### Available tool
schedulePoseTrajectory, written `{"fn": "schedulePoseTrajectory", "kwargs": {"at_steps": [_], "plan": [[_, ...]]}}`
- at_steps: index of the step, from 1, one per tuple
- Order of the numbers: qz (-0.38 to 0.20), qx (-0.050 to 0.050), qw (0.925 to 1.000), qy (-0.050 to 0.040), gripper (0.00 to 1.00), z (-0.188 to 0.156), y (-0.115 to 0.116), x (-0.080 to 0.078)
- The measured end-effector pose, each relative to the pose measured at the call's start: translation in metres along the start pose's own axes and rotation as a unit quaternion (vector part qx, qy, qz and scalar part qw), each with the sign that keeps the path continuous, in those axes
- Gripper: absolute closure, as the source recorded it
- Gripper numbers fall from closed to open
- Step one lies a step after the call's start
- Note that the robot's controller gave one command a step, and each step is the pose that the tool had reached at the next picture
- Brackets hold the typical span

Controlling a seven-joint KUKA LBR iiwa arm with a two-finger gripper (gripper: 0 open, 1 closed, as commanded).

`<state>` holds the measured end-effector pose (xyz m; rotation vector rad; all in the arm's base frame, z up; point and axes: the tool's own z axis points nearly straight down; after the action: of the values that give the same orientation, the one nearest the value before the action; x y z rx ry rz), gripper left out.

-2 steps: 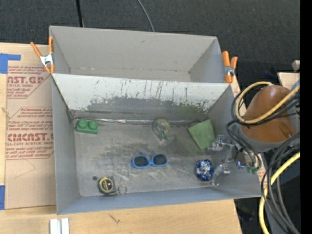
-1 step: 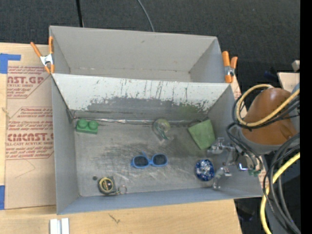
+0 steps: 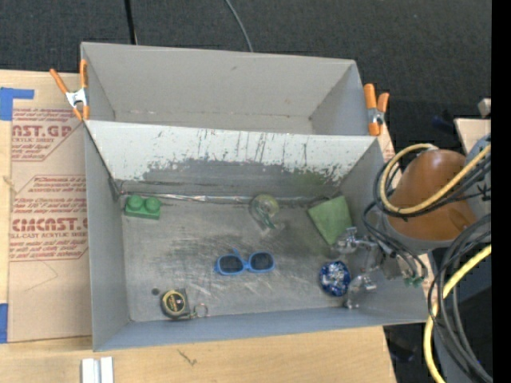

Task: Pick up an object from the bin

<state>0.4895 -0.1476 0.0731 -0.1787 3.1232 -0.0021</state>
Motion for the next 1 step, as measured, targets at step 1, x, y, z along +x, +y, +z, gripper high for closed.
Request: {"fn": "schedulePoseTrajectory", "kwargs": {"at_steps": [1], "plan": [[0.0, -0.001, 1.0, 0.004, 0.0, -0.0008, 0.0005, -0.0017]]}}
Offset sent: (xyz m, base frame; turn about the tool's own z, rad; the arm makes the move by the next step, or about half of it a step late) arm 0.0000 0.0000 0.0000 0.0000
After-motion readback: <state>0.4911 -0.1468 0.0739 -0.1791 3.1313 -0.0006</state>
